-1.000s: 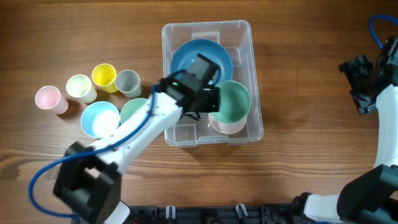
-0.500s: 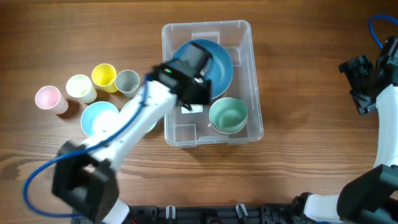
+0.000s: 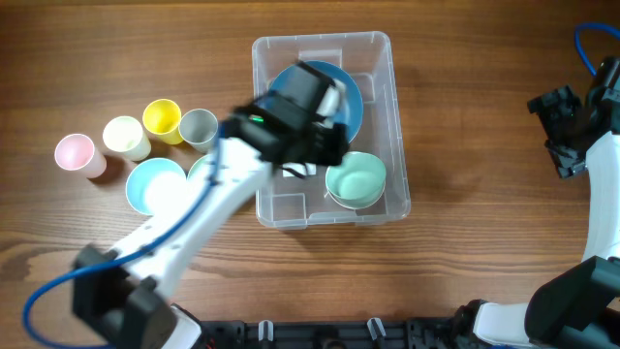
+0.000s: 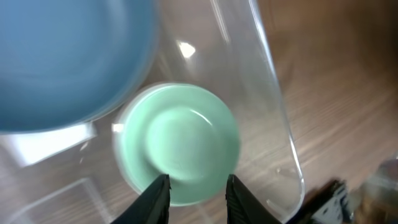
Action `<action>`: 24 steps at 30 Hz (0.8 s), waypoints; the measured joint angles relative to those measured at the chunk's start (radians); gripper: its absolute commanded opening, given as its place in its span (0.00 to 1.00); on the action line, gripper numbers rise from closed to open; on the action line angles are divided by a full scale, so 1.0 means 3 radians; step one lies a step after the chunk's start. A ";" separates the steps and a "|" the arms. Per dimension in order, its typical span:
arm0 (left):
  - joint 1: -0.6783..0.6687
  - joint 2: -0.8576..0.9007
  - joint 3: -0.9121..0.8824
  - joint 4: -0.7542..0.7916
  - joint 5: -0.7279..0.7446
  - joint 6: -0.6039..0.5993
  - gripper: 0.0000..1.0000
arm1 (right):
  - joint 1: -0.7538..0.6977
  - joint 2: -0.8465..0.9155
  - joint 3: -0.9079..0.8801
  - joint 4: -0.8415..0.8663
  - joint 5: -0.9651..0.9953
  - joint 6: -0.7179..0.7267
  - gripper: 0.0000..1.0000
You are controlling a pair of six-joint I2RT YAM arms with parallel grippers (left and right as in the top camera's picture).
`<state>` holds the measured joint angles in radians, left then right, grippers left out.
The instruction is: Pack container
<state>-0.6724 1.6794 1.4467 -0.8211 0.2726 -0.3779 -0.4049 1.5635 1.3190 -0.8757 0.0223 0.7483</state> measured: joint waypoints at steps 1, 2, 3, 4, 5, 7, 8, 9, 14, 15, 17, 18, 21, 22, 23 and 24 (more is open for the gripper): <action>-0.0075 0.0075 0.0000 0.0025 0.0003 0.0010 0.29 | 0.0000 0.0000 0.0000 0.0000 0.0000 0.0000 1.00; -0.0182 0.0186 0.0000 0.0058 0.0010 0.0022 0.28 | 0.0000 0.0000 0.0000 0.0000 0.0000 0.0000 1.00; -0.0268 0.0287 0.0000 0.0080 0.0011 0.0027 0.28 | 0.0000 0.0000 0.0000 0.0000 0.0000 0.0000 1.00; -0.0348 0.0394 -0.0001 0.0111 0.0013 0.0036 0.28 | 0.0000 0.0000 0.0000 0.0000 0.0000 0.0000 1.00; -0.0415 0.0484 -0.0001 0.0136 0.0015 0.0037 0.28 | 0.0000 0.0000 0.0000 0.0001 0.0000 0.0000 0.99; -0.0515 0.0626 -0.0001 0.0160 0.0022 0.0047 0.28 | 0.0000 0.0000 0.0000 0.0000 0.0000 0.0000 1.00; -0.0554 0.0675 -0.0001 0.0169 0.0022 0.0048 0.28 | 0.0000 0.0000 0.0000 0.0000 0.0000 0.0000 1.00; -0.0582 0.0711 -0.0001 0.0172 0.0022 0.0048 0.28 | 0.0000 0.0000 0.0000 0.0001 0.0000 0.0000 1.00; -0.0608 0.0754 -0.0001 0.0221 -0.0060 0.0050 0.26 | 0.0000 0.0000 0.0000 0.0001 0.0000 0.0000 1.00; -0.0596 0.0754 -0.0001 0.0226 -0.0075 0.0048 0.24 | 0.0000 0.0000 0.0000 0.0000 0.0000 0.0000 1.00; -0.0557 0.0754 0.0000 0.0224 -0.0065 0.0051 0.24 | 0.0000 0.0000 0.0000 0.0000 0.0000 0.0000 1.00; -0.0544 0.0754 0.0000 0.0214 -0.0065 0.0052 0.26 | 0.0000 0.0000 0.0000 0.0000 0.0000 0.0000 1.00; -0.0463 0.0736 0.0053 0.0048 -0.0081 0.0056 0.35 | 0.0000 0.0000 0.0000 0.0000 0.0000 0.0000 1.00; -0.0423 0.0697 0.0076 -0.0033 -0.0128 0.0065 0.38 | 0.0000 0.0000 0.0000 0.0000 0.0000 0.0000 1.00; -0.0369 0.0635 0.0125 -0.0193 -0.0205 0.0045 0.41 | 0.0000 0.0000 0.0000 0.0000 0.0000 0.0000 1.00; -0.0276 0.0514 0.0173 -0.0334 -0.0331 0.0020 0.46 | 0.0000 0.0000 0.0000 0.0000 0.0000 0.0000 1.00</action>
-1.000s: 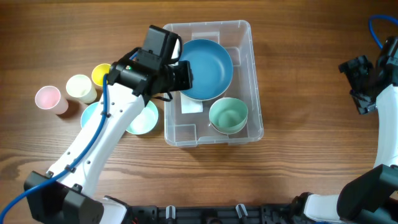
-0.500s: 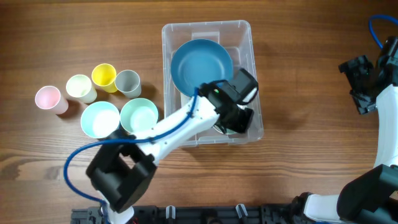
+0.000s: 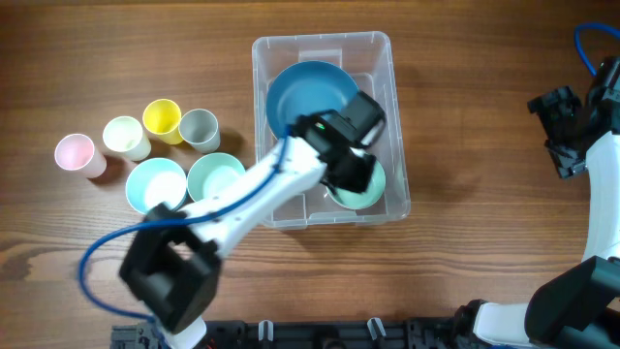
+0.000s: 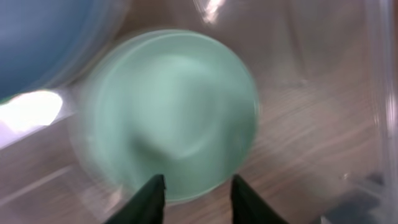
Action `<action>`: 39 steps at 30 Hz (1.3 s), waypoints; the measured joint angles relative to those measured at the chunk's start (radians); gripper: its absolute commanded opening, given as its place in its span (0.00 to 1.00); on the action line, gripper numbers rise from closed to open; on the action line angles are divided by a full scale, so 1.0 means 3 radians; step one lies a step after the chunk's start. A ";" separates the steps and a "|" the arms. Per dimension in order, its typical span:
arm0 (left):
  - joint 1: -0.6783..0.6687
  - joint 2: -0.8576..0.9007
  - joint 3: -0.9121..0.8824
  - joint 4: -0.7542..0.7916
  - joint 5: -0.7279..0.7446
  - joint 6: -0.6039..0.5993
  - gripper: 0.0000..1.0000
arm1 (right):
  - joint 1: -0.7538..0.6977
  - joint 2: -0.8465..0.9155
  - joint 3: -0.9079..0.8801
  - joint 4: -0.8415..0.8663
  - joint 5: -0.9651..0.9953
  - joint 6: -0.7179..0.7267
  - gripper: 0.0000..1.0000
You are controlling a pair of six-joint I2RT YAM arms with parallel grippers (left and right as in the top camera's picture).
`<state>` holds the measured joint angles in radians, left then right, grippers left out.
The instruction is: Pack container
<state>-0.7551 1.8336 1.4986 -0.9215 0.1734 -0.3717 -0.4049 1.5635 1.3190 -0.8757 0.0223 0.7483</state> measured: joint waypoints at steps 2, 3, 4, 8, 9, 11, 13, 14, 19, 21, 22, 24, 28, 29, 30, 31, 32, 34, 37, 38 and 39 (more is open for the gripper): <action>0.0200 -0.0237 0.0081 -0.0228 -0.0216 -0.0048 0.50 | 0.0000 0.0000 0.0000 0.0001 0.0000 0.0000 1.00; 0.0362 -0.0409 0.0111 -0.0336 -0.0347 -0.0097 0.51 | 0.0000 0.0000 0.0000 0.0001 0.0000 0.0000 1.00; 0.0553 -0.0579 0.0140 -0.0440 -0.0473 -0.0137 0.53 | 0.0000 0.0000 0.0000 0.0000 0.0000 0.0000 1.00; 0.1565 -0.1095 0.0221 -0.0816 -0.0799 -0.0352 0.56 | 0.0000 0.0000 0.0000 0.0000 0.0000 0.0000 1.00; 0.1921 -0.1150 0.0226 -0.0917 -0.0849 -0.0417 0.56 | 0.0000 0.0000 0.0000 0.0000 0.0000 0.0000 0.99; 0.2405 -0.1141 0.0214 -0.1012 -0.0907 -0.0484 0.56 | 0.0000 0.0000 0.0000 0.0000 0.0000 0.0000 1.00; 0.2969 -0.1061 0.0085 -0.1007 -0.0888 -0.0543 0.55 | 0.0000 0.0000 0.0000 0.0000 0.0000 0.0000 1.00; 0.3146 -0.1008 0.0001 -0.0997 -0.0862 -0.0553 0.55 | 0.0000 0.0000 0.0000 0.0000 0.0000 0.0000 1.00; 0.3752 -0.0732 -0.0818 -0.0514 -0.0608 -0.0580 0.56 | 0.0000 0.0000 0.0000 0.0000 0.0000 0.0000 1.00; 0.3850 -0.0712 -0.1180 -0.0233 -0.0553 -0.0590 0.56 | 0.0000 0.0000 0.0000 0.0001 0.0000 0.0000 1.00; 0.3872 -0.0710 -0.1306 -0.0149 -0.0538 -0.0591 0.56 | 0.0000 0.0000 0.0000 0.0000 0.0000 0.0000 1.00; 0.3877 -0.0712 -0.1525 0.0168 -0.0519 -0.0601 0.49 | 0.0000 0.0000 0.0000 0.0001 0.0000 0.0000 1.00; 0.3877 -0.0711 -0.2018 0.0684 -0.0483 -0.0626 0.41 | 0.0000 0.0000 0.0000 0.0000 0.0000 0.0000 1.00; 0.3877 -0.0711 -0.2116 0.0785 -0.0484 -0.0626 0.33 | 0.0000 0.0000 0.0000 0.0001 0.0000 0.0000 1.00; 0.3877 -0.0711 -0.2221 0.0843 -0.0486 -0.0627 0.17 | 0.0000 0.0000 0.0000 0.0001 0.0000 0.0000 1.00; 0.3877 -0.0711 -0.2253 0.0846 -0.0486 -0.0631 0.04 | 0.0000 0.0000 0.0000 0.0000 0.0000 0.0000 1.00; 0.3877 -0.0711 -0.2294 0.0839 -0.0484 -0.0642 0.04 | 0.0000 0.0000 0.0000 0.0001 0.0000 0.0000 1.00; 0.3877 -0.0725 -0.2279 0.0805 -0.0460 -0.0641 0.04 | 0.0000 0.0000 0.0000 0.0001 0.0000 0.0000 1.00; 0.3890 -0.0816 -0.2243 0.0558 -0.0445 -0.0638 0.04 | 0.0000 0.0000 0.0000 0.0000 0.0000 0.0000 1.00; 0.3901 -0.0837 -0.2242 0.0504 -0.0446 -0.0638 0.04 | 0.0000 0.0000 0.0000 0.0001 0.0000 0.0000 1.00; 0.3934 -0.0884 -0.2200 0.0313 -0.0460 -0.0638 0.04 | 0.0000 0.0000 0.0000 0.0001 0.0000 0.0000 1.00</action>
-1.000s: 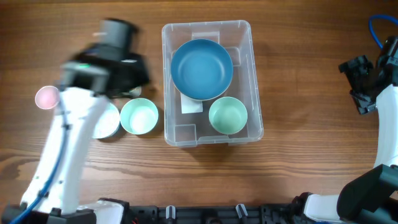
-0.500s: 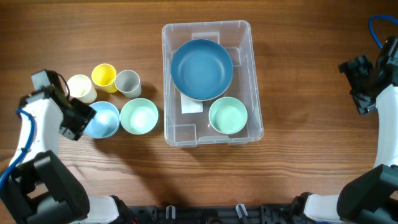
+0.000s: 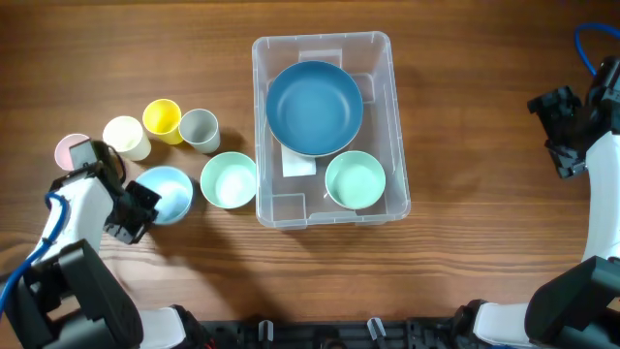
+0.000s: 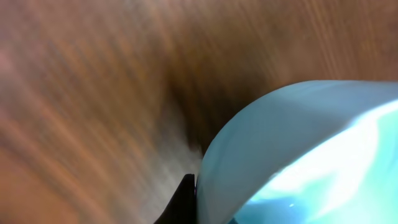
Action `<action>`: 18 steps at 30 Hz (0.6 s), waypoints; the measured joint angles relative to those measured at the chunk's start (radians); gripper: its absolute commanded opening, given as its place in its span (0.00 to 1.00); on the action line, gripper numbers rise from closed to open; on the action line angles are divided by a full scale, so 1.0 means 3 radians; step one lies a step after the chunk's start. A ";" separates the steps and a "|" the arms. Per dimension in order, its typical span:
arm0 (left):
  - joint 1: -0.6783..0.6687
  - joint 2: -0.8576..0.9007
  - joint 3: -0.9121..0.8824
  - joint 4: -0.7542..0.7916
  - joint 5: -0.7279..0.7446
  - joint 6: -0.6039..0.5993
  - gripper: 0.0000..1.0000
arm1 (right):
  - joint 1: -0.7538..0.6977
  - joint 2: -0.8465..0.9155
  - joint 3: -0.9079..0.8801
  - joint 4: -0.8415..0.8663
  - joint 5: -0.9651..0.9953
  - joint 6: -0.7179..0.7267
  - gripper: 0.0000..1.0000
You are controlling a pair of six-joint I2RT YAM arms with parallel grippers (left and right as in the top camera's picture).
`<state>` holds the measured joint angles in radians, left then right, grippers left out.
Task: Pack container
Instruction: 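Grasp the light blue bowl with the left gripper and lift, then place the light blue bowl into the container on the mint bowl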
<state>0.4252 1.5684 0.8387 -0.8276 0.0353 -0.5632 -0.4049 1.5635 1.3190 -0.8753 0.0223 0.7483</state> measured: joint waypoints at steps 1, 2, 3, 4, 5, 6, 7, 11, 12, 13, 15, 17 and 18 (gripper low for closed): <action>0.0038 -0.0079 0.0042 -0.0159 -0.0029 0.0000 0.04 | 0.0000 0.0000 0.0000 -0.0003 0.0000 0.0000 1.00; 0.0074 -0.0186 0.0113 -0.0319 -0.0067 0.0000 0.04 | 0.0000 0.0000 0.0000 0.0000 0.0000 0.0000 1.00; 0.0098 -0.0309 0.0223 -0.0468 -0.0097 0.0001 0.04 | 0.0000 0.0000 0.0000 -0.0003 0.0000 0.0000 1.00; 0.0112 -0.0431 0.0341 -0.0568 -0.0114 0.0001 0.04 | 0.0000 0.0000 0.0000 0.0000 0.0000 0.0000 1.00; 0.0108 -0.0589 0.0568 -0.0760 -0.0116 0.0024 0.04 | 0.0000 0.0000 0.0000 0.0000 0.0000 0.0000 1.00; 0.0078 -0.0744 0.0767 -0.0837 -0.0099 0.0060 0.04 | 0.0000 0.0000 0.0000 -0.0001 0.0000 0.0000 1.00; 0.0043 -0.0830 0.0875 -0.0882 -0.0075 0.0084 0.04 | 0.0000 0.0000 0.0000 0.0000 0.0000 0.0000 1.00; -0.0741 -0.1225 0.1260 -0.0718 0.0113 0.0203 0.04 | 0.0000 0.0000 0.0000 -0.0001 0.0000 0.0000 1.00; -0.0968 -0.1244 0.1275 -0.0635 0.0145 0.0221 0.04 | 0.0000 0.0000 0.0000 -0.0001 0.0000 0.0000 1.00; -0.1241 -0.1236 0.1275 -0.0490 0.0139 0.0248 0.04 | 0.0000 0.0000 0.0000 -0.0001 0.0000 0.0000 1.00; -0.1891 -0.1124 0.1277 -0.0139 0.0174 0.0332 0.04 | 0.0000 0.0000 0.0000 -0.0001 0.0000 0.0000 1.00; -0.2447 -0.0922 0.1278 0.0148 0.0200 0.0415 0.04 | 0.0000 0.0000 0.0000 -0.0001 0.0000 0.0000 1.00; -0.2711 -0.0778 0.1279 0.0257 0.0207 0.0459 0.04 | 0.0000 0.0000 0.0000 0.0000 0.0000 0.0000 1.00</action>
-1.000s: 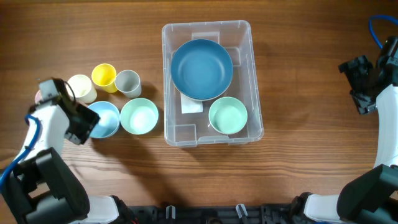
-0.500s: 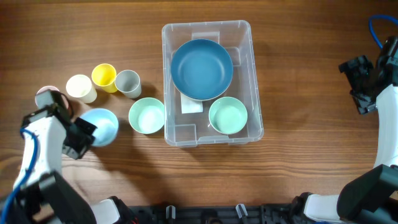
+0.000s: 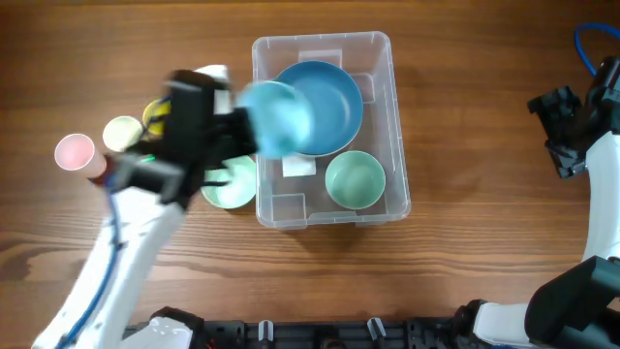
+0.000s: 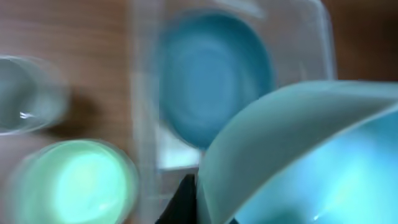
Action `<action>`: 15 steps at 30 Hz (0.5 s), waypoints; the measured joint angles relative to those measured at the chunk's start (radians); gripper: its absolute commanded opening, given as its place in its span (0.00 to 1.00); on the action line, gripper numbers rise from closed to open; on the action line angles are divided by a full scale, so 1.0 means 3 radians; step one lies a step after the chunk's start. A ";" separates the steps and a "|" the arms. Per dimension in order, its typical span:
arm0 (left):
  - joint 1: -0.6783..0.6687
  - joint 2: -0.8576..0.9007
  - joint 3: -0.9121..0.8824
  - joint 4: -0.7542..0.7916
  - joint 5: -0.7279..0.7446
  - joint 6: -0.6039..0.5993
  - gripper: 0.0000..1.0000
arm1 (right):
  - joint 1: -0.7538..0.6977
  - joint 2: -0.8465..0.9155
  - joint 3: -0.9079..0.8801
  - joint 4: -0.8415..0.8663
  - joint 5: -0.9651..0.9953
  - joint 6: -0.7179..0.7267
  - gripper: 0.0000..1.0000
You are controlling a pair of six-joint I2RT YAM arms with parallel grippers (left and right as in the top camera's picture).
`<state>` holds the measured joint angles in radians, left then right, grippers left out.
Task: Pack container
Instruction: 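Place the light blue bowl into the container on the mint bowl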
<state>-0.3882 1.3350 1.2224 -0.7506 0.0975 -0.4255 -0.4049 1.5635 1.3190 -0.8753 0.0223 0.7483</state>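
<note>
My left gripper (image 3: 250, 131) is shut on the rim of a light blue bowl (image 3: 276, 116), held in the air over the left wall of the clear plastic container (image 3: 387, 58). In the left wrist view the light blue bowl (image 4: 311, 155) fills the right side, with one dark finger (image 4: 186, 200) against its outer wall. Inside the container lie a large dark blue bowl (image 3: 329, 97) and a small green bowl (image 3: 355, 181). My right gripper (image 3: 560, 131) hangs at the far right edge, apart from everything, jaws apart.
A mint bowl (image 3: 231, 184) sits on the table just left of the container. Further left stand a pink cup (image 3: 75, 152) and a cream cup (image 3: 121, 133); a yellow cup (image 3: 153, 116) is mostly behind my arm. A grey cup (image 4: 18, 93) shows blurred.
The left gripper was low at the table's left, at the rim of the light blue bowl resting there. Now that bowl is off the table and over the container's left edge.
First my left gripper was open over the green bowl in the container, then lower over it, still open. Later it was at the left of the table on the light blue bowl's rim. Now it holds that bowl above the container.
</note>
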 measured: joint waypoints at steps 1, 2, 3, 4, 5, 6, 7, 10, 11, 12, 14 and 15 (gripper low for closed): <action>-0.0217 0.0139 0.0000 0.0088 -0.0019 0.0024 0.04 | 0.0000 0.0000 0.0000 -0.0001 0.0000 0.0000 1.00; -0.0421 0.0317 0.0000 0.0175 -0.0018 0.0060 0.04 | 0.0000 0.0000 0.0000 0.0001 0.0000 0.0000 1.00; -0.0559 0.0467 0.0000 0.0226 -0.0024 0.0072 0.04 | 0.0000 0.0000 0.0000 -0.0001 0.0000 0.0000 1.00; -0.0699 0.0654 0.0000 0.0291 -0.0020 0.0084 0.05 | 0.0000 0.0000 0.0000 0.0000 0.0000 0.0000 1.00; -0.0765 0.0774 0.0000 0.0324 -0.0019 0.0088 0.13 | 0.0000 0.0000 0.0000 -0.0001 0.0000 0.0000 1.00; -0.0862 0.0987 -0.0001 0.0404 -0.0019 0.0095 0.16 | 0.0000 0.0000 0.0000 0.0000 0.0000 0.0000 1.00; -0.0895 0.1080 -0.0001 0.0432 -0.0015 0.0116 0.17 | 0.0000 0.0000 0.0000 -0.0001 0.0000 0.0000 1.00; -0.0952 0.1303 -0.0001 0.0502 0.0046 0.0120 0.29 | 0.0000 0.0000 0.0000 0.0000 0.0000 0.0000 1.00; -0.0954 0.1317 -0.0001 0.0490 0.0057 0.0130 0.34 | 0.0000 0.0000 0.0000 0.0000 0.0000 0.0000 1.00; -0.0947 0.1315 0.0004 0.0440 0.0074 0.0131 0.35 | 0.0000 0.0000 0.0000 -0.0001 0.0000 0.0000 1.00; -0.0909 0.1293 0.0061 0.0229 0.0083 0.0149 0.35 | 0.0000 0.0000 0.0000 0.0000 0.0000 0.0000 1.00; -0.0834 0.1256 0.0155 0.0013 0.0080 0.0155 0.36 | 0.0000 0.0000 0.0000 0.0000 0.0000 0.0000 1.00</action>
<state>-0.6384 1.7119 1.2690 -0.7467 0.1215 -0.3790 -0.4049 1.5635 1.3190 -0.8753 0.0223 0.7483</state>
